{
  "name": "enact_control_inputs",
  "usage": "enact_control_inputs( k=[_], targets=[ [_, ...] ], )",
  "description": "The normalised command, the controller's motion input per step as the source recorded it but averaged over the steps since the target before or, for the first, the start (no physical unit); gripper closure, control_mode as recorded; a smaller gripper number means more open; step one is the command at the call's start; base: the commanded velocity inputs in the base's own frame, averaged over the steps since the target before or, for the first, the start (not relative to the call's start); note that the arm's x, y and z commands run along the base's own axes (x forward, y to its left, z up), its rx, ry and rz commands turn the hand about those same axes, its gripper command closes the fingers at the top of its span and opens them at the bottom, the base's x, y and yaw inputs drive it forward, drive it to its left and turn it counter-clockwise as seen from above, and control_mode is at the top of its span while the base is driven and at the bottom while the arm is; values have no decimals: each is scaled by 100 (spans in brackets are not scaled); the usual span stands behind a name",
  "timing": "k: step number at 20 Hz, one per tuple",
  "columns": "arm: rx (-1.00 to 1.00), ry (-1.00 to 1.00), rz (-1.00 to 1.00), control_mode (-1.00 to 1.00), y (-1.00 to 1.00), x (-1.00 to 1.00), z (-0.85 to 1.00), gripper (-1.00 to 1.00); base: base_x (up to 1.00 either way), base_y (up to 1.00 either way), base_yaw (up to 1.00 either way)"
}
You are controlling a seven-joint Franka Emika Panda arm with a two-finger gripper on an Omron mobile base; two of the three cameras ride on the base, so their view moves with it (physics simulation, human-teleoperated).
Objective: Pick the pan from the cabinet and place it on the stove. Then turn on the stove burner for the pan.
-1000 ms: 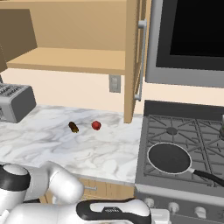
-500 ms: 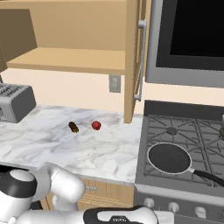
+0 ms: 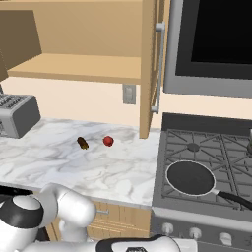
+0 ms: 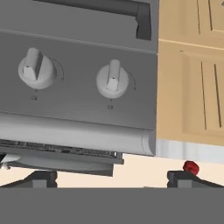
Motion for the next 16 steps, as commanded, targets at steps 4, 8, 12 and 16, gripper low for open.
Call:
enact_control_inputs(
  k=[4, 8, 12, 16],
  targets=[
    [0, 0, 0, -100, 0, 5, -1, -100, 0, 0, 0],
    [0, 0, 0, -100, 0, 9, -5, -100, 0, 0, 0],
    [0, 0, 0, -100, 0, 11, -9, -100, 0, 0, 0],
    [0, 0, 0, -100, 3, 15, -16, -100, 0, 0, 0]
  ],
)
